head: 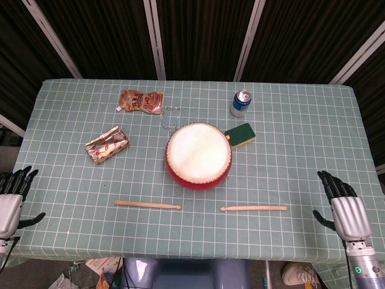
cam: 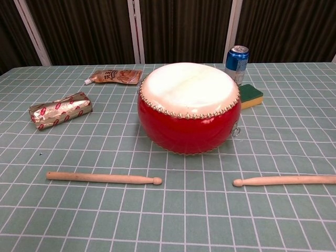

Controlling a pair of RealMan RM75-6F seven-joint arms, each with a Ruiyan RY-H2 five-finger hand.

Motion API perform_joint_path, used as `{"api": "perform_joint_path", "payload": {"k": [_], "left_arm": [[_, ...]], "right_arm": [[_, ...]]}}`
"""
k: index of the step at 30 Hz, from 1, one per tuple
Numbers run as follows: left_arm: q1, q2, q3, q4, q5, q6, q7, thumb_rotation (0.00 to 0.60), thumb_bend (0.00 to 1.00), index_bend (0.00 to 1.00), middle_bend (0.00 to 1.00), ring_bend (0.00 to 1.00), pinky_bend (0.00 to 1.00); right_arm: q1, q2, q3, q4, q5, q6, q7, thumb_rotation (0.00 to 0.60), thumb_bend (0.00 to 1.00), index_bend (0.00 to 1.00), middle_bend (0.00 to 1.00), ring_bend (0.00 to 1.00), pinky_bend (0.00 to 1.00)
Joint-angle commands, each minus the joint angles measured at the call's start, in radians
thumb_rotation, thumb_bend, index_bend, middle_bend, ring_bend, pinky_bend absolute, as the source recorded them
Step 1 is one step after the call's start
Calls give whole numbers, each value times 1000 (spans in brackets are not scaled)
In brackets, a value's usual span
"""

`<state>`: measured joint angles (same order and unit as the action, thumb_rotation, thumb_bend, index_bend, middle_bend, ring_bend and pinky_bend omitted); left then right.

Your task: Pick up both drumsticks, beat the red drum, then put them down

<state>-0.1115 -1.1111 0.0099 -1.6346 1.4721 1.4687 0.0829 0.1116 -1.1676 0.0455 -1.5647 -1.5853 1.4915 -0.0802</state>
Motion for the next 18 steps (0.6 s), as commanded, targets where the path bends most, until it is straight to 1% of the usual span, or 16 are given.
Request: {"api": "perform_joint_path", "payload": {"k": [1,2,4,8,13,18], "left_arm": [[0,-1,1,-2,5,0,3,600,67,0,0,0,20],[0,-1,1,-2,8,-1,6,600,67,0,0,0,20],[-1,-3,3,-3,10,-4,11,600,67,0,0,0,20],[-1,-3,2,-5,7,-10,14,600,67,0,0,0,20],[0,1,0,-8,4,-17,11,600,67,0,0,0,20],[1,4,-1,-10,5,-21,6,600,67,0,0,0,20]], "right_arm": [[7,-11,-19,-9,-32,-7,-4,600,241,253,752,922,884],[11,-13,-29,-20,-38,-24,-15,600,241,307,821,970,939],[21,-20,-41,-46,-45,-54,-45,600,240,377,902,1000,990],[43,-48,-54,-99,-46,-113,-140,600,240,435,989,1000,1000],[78,-113,-39,-148,6,-194,-286,600,240,463,1000,1000,1000],[107,-185,-11,-141,85,-252,-392,600,241,477,1000,1000,1000]]}}
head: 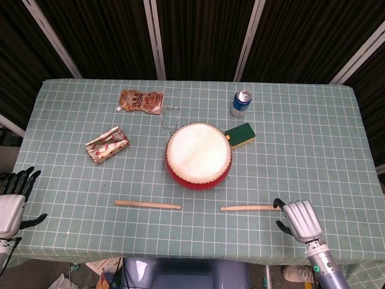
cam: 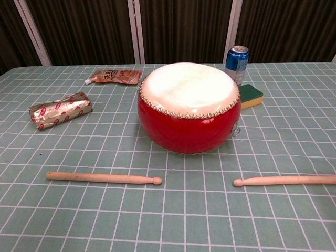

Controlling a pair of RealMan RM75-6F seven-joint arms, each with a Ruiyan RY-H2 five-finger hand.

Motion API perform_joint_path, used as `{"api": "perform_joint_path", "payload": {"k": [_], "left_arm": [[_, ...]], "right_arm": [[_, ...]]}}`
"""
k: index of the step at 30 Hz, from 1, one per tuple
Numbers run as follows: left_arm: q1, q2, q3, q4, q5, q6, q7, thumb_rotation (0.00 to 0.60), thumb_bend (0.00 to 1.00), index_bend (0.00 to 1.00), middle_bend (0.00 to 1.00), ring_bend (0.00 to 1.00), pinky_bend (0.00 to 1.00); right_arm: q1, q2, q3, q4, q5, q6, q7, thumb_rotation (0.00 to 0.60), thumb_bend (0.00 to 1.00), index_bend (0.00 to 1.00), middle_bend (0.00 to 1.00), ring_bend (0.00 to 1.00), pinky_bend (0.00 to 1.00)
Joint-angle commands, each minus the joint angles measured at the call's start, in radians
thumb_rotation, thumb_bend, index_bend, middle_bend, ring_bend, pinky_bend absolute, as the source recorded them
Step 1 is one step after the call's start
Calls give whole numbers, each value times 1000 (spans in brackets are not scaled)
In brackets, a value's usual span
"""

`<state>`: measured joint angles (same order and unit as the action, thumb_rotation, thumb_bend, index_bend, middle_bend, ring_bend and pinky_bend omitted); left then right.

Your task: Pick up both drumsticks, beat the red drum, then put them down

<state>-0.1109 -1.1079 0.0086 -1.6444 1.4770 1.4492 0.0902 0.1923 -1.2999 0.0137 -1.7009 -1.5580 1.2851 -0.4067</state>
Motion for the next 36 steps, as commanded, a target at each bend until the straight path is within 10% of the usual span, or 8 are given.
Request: {"api": "perform_joint_path", "payload": {"k": [1,36], "left_arm": [[0,1,0,-1,1,-2,-2,600,67,0,0,0,20],[0,6,-7,-12,-10,-27,4,600,67,0,0,0,20]], "right_arm": [[31,-64,25,-1,72,-55,-80,600,242,478,1000,1000,1000],[109,-184,81,139,370,-156,-229,600,310,508,1000,1000,1000]]}}
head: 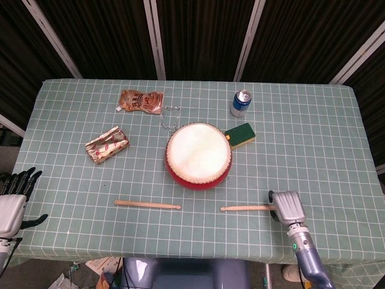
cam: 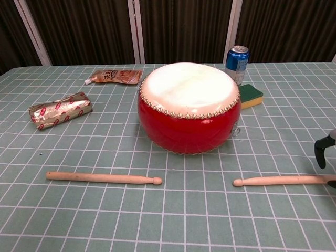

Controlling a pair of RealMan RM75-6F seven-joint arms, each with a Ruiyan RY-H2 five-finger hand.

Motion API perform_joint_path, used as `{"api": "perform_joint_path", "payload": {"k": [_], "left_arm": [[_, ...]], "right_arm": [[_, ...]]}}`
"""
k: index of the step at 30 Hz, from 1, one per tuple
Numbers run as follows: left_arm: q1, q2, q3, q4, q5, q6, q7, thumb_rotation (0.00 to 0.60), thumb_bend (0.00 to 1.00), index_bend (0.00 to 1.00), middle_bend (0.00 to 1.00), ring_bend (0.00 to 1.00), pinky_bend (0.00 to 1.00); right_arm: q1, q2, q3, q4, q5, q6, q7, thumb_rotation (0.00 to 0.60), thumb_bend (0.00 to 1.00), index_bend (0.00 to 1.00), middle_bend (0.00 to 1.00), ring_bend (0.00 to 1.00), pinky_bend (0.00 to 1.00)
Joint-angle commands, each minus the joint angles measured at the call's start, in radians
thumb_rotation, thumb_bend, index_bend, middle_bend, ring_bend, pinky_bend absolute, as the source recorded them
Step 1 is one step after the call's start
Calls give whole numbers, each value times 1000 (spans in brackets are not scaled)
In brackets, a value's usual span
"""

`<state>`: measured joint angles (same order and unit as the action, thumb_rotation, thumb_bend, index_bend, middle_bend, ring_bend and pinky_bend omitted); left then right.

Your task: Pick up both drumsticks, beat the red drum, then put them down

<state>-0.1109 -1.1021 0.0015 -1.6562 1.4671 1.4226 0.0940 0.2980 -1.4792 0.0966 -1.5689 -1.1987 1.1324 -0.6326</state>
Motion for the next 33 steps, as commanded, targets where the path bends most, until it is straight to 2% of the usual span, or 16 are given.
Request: {"api": "perform_joint_path", "payload": {"k": [1,10,12,19,26,33], "left_arm": [[0,0,0,0,-1,-1,1,600,67,0,0,0,20],[4,4,-2,-6,-6,-1,7,600,66,0,0,0,20],[4,4,-2,-7,-7,-3,6,600,66,0,0,0,20],[4,5,-3,-7,-6,-6,6,600,67,0,0,0,21],[0,8,-2,-18,-14,-22,13,600,67,0,0,0,39],[0,5,-5,-25,-11,-18,19,600,67,0,0,2,78]], "right_arm": [[3,-5,-2,9,13,-4,-4,600,311,508,1000,1000,1000],[17,-29,-13,57,64,-17,-23,600,330,524,1000,1000,1000],[17,-31,-18,64,72,-18,-27,600,347,573,1000,1000,1000],[19,-22,-26,42,57,-4,-10,600,471,892,1000,1000,1000],[19,49,-29,-74,-6,32,31,600,511,940,1000,1000,1000],[10,189,-22,-219,-48,59,99,600,517,953,1000,1000,1000]]}}
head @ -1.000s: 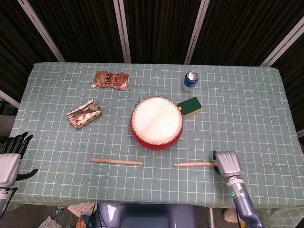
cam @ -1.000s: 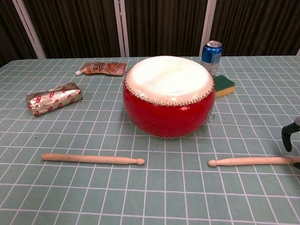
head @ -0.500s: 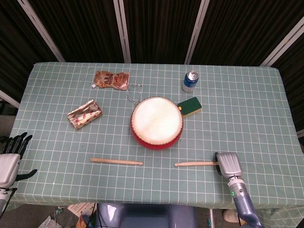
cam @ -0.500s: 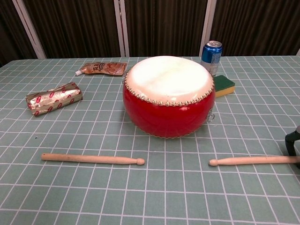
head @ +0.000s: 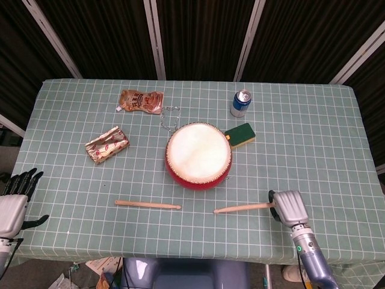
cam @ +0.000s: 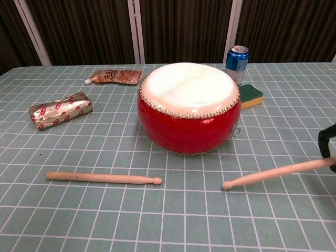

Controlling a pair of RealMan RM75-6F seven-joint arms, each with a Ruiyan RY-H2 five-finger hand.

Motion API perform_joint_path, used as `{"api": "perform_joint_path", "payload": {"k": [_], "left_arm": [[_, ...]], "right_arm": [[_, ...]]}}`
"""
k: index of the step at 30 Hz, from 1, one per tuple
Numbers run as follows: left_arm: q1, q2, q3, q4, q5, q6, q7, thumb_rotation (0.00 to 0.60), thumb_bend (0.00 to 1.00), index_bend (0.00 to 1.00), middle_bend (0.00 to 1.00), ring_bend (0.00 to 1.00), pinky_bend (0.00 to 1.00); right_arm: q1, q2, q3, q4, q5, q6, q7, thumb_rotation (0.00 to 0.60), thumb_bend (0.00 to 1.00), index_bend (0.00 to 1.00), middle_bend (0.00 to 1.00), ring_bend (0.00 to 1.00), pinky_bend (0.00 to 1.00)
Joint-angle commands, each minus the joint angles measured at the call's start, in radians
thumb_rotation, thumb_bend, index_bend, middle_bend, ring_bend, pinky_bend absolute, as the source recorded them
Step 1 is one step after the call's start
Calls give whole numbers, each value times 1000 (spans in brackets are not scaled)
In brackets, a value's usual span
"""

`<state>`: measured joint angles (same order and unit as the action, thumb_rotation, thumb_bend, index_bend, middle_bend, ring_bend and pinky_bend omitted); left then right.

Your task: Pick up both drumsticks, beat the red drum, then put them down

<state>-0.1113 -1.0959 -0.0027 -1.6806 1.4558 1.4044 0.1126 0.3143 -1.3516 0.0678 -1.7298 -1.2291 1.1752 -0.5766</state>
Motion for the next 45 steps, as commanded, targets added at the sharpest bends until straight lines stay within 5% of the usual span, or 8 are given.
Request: {"api": "perform_joint_path", "payload": {"k": [1,7,17,19,22,25,32,45], "left_arm": [[0,-2,0,-2,0,0,1,600,67,0,0,5,84],[-2,-5,-2,-13,7,3,9,600,67,18,27,57,129],[-51,-23,-23,-77,-17,-58,124,600,89,151,258,272,295],[-76,-31,-36,-104,-34,-88,164,600,120,215,444,454,469],[-115,-53,-63,-130,-55,-121,218,600,179,362,845,853,829],[-156,-78,-86,-164,-119,-182,268,600,187,433,977,978,960],[-256,-168,-127,-212,-317,-284,459,600,225,482,1000,1000,1000],[-392,-350,-143,-214,-612,-269,741,600,236,470,1000,1000,1000]], "right_arm": [[-10,86,11,-79,-13,19,64,600,517,954,1000,1000,1000],[-36,194,53,-138,35,32,221,600,523,963,1000,1000,1000],[-53,300,112,-147,122,-33,500,600,526,965,1000,1000,1000],[-52,302,111,-145,119,-37,510,600,526,965,1000,1000,1000],[-52,303,110,-144,114,-37,520,600,526,965,1000,1000,1000],[-52,303,108,-140,111,-37,526,600,526,965,1000,1000,1000],[-49,303,107,-128,115,-42,543,600,527,964,1000,1000,1000],[-42,303,99,-121,115,-49,552,600,526,965,1000,1000,1000]]}}
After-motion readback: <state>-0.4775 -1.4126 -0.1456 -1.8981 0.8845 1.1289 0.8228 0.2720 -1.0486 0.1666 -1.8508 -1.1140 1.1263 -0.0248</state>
